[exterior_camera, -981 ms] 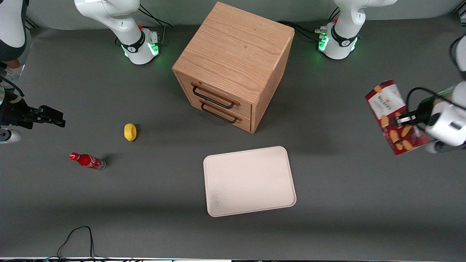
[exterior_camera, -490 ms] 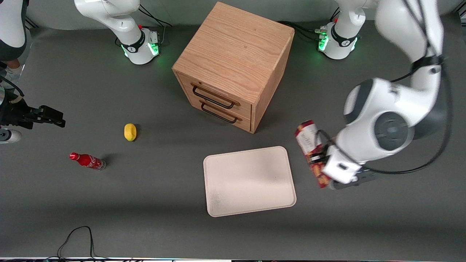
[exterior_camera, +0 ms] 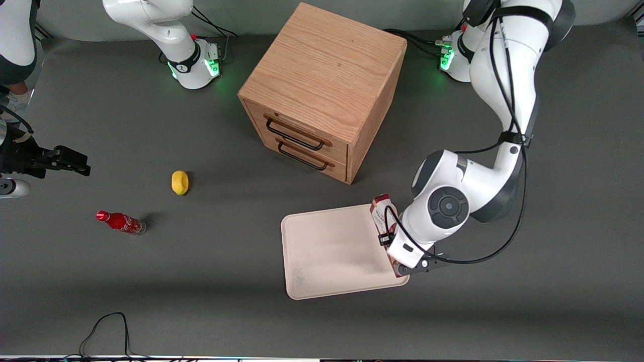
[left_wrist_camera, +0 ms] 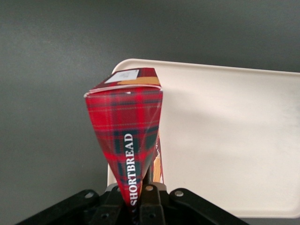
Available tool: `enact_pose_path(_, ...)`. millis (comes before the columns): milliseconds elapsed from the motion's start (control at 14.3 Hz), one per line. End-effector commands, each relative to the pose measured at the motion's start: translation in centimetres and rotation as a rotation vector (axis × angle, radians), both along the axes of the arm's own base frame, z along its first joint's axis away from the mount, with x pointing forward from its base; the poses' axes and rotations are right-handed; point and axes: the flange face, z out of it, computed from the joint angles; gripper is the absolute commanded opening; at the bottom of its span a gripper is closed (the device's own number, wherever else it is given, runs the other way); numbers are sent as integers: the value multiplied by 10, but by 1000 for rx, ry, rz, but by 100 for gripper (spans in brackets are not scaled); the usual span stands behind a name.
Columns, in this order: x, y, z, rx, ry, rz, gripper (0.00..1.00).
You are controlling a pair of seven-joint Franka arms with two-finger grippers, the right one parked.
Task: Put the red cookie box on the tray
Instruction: 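Carry the box over the white tray with the left gripper, then lower the box onto the tray and open the left gripper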
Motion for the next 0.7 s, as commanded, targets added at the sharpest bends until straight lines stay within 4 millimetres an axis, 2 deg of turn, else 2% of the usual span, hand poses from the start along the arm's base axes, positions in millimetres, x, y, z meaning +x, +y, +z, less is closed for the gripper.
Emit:
enact_pose_path(0, 2, -12, -13, 19, -27, -46, 0)
enact_pose_path(350, -5, -10, -49, 36, 20, -73, 0)
enact_pose_path(631, -10, -8, -58, 40, 46, -66, 0)
